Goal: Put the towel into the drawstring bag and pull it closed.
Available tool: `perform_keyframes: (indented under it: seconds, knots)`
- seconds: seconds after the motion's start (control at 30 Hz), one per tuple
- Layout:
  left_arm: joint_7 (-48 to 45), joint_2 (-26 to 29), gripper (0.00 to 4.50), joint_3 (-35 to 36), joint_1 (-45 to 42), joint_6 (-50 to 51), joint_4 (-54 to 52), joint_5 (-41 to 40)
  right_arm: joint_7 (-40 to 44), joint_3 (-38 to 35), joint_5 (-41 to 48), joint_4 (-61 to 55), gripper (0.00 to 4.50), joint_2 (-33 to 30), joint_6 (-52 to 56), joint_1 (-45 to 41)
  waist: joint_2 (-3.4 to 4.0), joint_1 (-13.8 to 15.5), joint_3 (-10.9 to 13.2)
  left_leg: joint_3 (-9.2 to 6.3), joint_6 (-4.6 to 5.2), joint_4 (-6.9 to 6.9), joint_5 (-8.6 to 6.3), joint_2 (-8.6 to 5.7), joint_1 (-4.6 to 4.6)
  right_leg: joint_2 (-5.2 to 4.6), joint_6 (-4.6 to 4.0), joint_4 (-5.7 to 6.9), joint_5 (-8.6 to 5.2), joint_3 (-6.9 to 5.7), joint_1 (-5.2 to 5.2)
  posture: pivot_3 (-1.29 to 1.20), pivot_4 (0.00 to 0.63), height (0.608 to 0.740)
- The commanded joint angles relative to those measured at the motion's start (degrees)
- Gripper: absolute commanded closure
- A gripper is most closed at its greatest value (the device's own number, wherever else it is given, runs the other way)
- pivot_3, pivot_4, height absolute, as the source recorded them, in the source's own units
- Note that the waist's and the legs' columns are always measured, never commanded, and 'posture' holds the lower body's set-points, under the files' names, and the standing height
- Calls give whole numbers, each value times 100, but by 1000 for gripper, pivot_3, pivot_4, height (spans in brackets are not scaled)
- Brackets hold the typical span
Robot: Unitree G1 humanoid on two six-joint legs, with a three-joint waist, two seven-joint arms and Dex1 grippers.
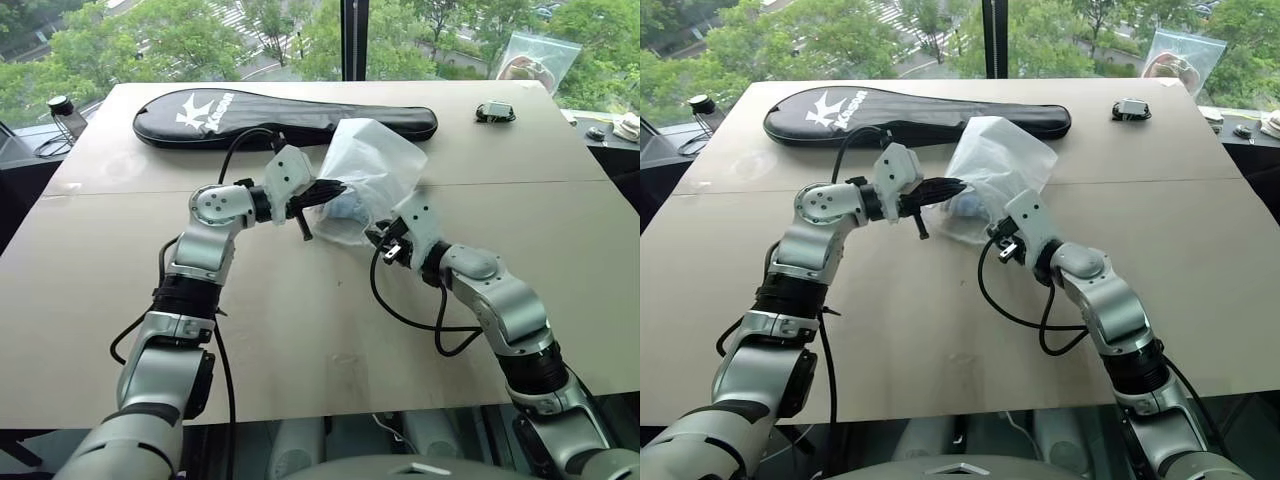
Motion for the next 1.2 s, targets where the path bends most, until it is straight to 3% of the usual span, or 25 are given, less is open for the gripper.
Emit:
perform_keyframes:
  seconds: [0.03,0.5,0.57,0.63,0.97,1.07,1.2]
  knots:
    - [35,-5,4500,86,-99,-2,-74,-70,-101,32,-152,-244,3215,-103,-68,-32,0,0,0,0,0,0,0,0,0,0,0,0,0,0,0,0,150,740]
    - [11,-76,4500,7,-113,7,-142,-34,-808,256,-773,1080,3215,641,-1055,-162,-1,-2,-1,2,0,0,0,0,1,-1,0,0,0,1,0,0,150,740]
    - [19,-75,4500,9,-118,10,-143,-28,-899,202,-853,1176,3743,632,-1193,-108,-1,-3,-1,1,0,0,0,-1,0,-1,0,0,0,1,0,0,150,740]
    - [63,-69,4500,18,-149,28,-113,1,-857,143,-848,1024,4443,543,-1181,-15,-1,-4,-1,0,0,0,0,-1,0,0,0,0,0,0,-1,0,150,740]
    - [174,-178,4500,31,-347,82,191,44,-356,-299,-390,-584,4443,-53,-480,647,0,-5,0,-1,0,0,0,1,1,2,0,2,0,0,0,0,150,740]
    - [156,-234,4500,20,-406,67,260,31,-268,-419,-161,-783,3705,-36,-365,690,0,-10,0,1,0,0,0,1,1,2,0,1,0,2,0,0,150,740]
    - [139,-267,4500,36,-464,69,326,16,-229,-429,-63,-1025,1853,-159,-173,759,0,-6,0,0,0,0,0,0,0,1,0,1,0,1,0,0,150,740]
